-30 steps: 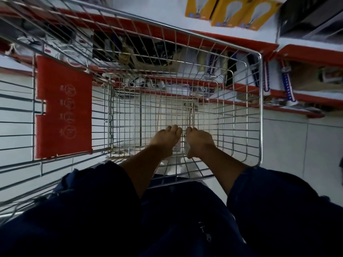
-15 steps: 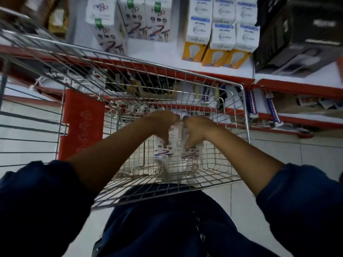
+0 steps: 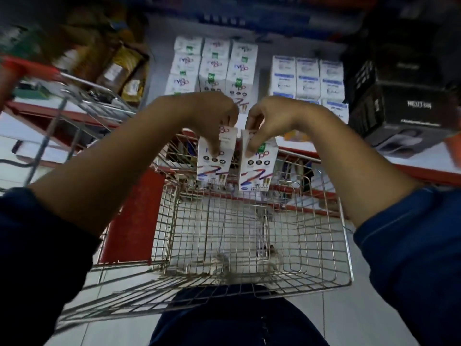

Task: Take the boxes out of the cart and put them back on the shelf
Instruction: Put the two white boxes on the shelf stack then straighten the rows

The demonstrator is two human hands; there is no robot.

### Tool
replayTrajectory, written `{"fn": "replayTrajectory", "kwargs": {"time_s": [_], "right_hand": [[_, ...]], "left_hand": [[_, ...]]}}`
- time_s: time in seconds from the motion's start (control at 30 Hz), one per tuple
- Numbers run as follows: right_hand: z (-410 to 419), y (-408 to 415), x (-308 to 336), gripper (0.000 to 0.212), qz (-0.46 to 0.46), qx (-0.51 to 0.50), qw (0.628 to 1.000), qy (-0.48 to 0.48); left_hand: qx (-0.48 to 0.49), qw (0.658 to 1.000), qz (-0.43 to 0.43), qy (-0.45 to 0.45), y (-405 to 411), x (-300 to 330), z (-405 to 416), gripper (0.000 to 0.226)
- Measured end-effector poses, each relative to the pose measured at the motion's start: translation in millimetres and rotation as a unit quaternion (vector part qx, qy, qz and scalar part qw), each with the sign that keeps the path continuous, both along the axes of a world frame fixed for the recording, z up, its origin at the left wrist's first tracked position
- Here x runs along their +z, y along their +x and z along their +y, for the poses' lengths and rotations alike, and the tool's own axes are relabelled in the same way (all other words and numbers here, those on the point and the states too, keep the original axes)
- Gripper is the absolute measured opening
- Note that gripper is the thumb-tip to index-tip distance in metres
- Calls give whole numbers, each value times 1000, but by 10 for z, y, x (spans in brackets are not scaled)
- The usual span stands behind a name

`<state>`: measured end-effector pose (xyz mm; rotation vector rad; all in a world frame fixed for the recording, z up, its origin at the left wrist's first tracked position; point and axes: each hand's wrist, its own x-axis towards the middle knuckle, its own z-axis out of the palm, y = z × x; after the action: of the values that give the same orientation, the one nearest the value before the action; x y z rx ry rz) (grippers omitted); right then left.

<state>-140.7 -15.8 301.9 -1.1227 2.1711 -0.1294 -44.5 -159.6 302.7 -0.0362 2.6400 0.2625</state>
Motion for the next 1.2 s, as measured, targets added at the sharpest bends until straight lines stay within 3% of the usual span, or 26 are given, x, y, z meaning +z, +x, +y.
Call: {"fn": "replayTrajectory", "kwargs": {"time_s": [0.27,0.47,1.2], "right_hand": [[-405,-162,175,72,103,-69,988,-93],[-569,-234,-110,65,158,-123,969,-143],[-608,-203,-789,77,155,-150,948,-236]], "left_hand": [[30,994,99,-31,-235,287,-392,71],[83,985,148,2,-336,23,-569,71],[131,971,200,24,-272,-670,-654,70]]}}
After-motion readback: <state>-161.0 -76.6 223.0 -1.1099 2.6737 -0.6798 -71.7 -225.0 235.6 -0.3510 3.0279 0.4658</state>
